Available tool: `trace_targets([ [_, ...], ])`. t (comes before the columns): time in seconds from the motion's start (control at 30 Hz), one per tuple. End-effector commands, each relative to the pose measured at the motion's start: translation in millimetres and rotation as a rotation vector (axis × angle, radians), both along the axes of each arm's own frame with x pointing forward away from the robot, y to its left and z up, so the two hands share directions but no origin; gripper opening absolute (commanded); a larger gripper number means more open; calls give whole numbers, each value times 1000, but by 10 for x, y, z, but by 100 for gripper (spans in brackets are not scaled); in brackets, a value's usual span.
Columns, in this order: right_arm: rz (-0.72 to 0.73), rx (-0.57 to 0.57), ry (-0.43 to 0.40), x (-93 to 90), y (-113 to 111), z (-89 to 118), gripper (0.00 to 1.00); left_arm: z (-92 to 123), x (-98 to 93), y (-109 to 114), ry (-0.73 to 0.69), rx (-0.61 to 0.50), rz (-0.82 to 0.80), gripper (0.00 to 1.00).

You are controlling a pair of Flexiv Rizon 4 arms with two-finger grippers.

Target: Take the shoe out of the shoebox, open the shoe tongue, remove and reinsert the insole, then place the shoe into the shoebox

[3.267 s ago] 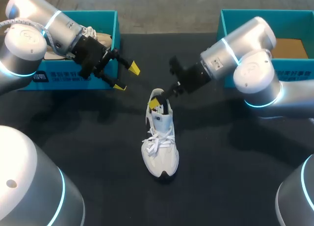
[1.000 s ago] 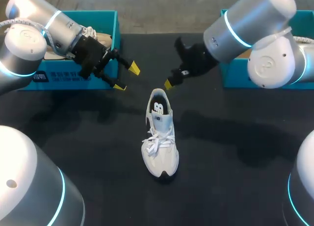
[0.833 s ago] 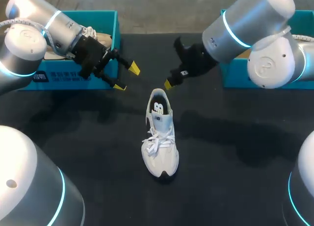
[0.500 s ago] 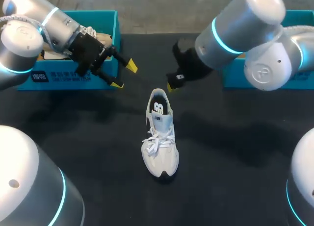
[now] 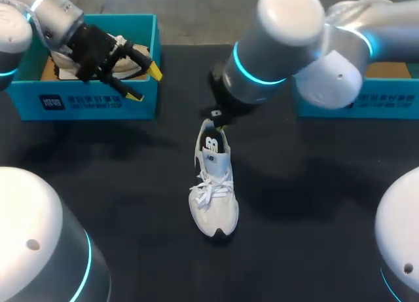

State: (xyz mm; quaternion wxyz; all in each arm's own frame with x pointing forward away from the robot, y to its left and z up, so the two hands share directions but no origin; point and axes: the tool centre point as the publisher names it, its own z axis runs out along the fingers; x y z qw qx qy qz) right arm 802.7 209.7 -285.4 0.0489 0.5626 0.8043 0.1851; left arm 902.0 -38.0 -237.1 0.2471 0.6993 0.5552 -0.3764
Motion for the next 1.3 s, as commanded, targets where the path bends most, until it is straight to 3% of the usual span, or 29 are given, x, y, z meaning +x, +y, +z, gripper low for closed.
trace_targets([
  [0.03,-36,-73,-2,1,129,-112,0,115,18,133,-11,18,2,100],
  [0.6,-111,-106,88,-98,245,-557,0,310,121,406,-36,32,29,100],
  [1.3,-150,-146,170,-113,209,-953,0,311,122,410,-35,33,29,100],
])
